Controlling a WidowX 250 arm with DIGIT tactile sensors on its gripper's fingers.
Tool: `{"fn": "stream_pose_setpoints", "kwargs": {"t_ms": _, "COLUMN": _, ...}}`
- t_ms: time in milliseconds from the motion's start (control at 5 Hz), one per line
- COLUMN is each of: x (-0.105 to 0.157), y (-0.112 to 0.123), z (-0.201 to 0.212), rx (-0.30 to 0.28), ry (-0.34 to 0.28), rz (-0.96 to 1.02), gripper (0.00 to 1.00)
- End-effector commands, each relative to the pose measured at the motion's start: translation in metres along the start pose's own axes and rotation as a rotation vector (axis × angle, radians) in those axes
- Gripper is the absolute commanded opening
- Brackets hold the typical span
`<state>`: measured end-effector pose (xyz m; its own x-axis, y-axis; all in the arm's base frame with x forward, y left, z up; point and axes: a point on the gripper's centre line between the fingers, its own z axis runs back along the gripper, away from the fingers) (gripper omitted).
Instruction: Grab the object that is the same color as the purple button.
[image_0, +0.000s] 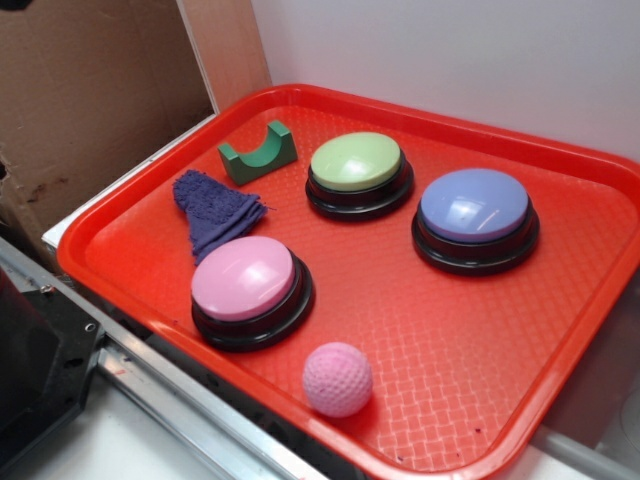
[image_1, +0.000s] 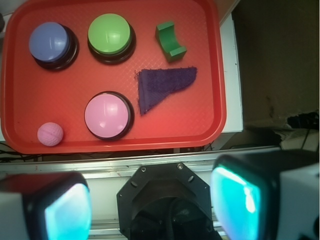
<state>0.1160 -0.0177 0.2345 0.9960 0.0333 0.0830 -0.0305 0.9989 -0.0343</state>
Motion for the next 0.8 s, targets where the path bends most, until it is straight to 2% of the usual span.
{"fn": "stream_pose_setpoints", "kwargs": {"t_ms": 0, "x": 0.0, "y": 0.0, "z": 0.0, "rx": 0.0, "ry": 0.0, "rz": 0.0, "gripper": 1.0}}
{"fn": "stream_pose_setpoints", "kwargs": {"t_ms": 400, "x": 0.018, "y": 0.01, "z": -0.033, "rx": -0.033, "ry": 0.016, "rz": 0.142, "gripper": 1.0}}
{"fn": "stream_pose_setpoints", "kwargs": {"t_ms": 600, "x": 0.026, "y": 0.019, "z": -0.053, "rx": -0.036, "ry": -0.003, "rz": 0.27, "gripper": 1.0}}
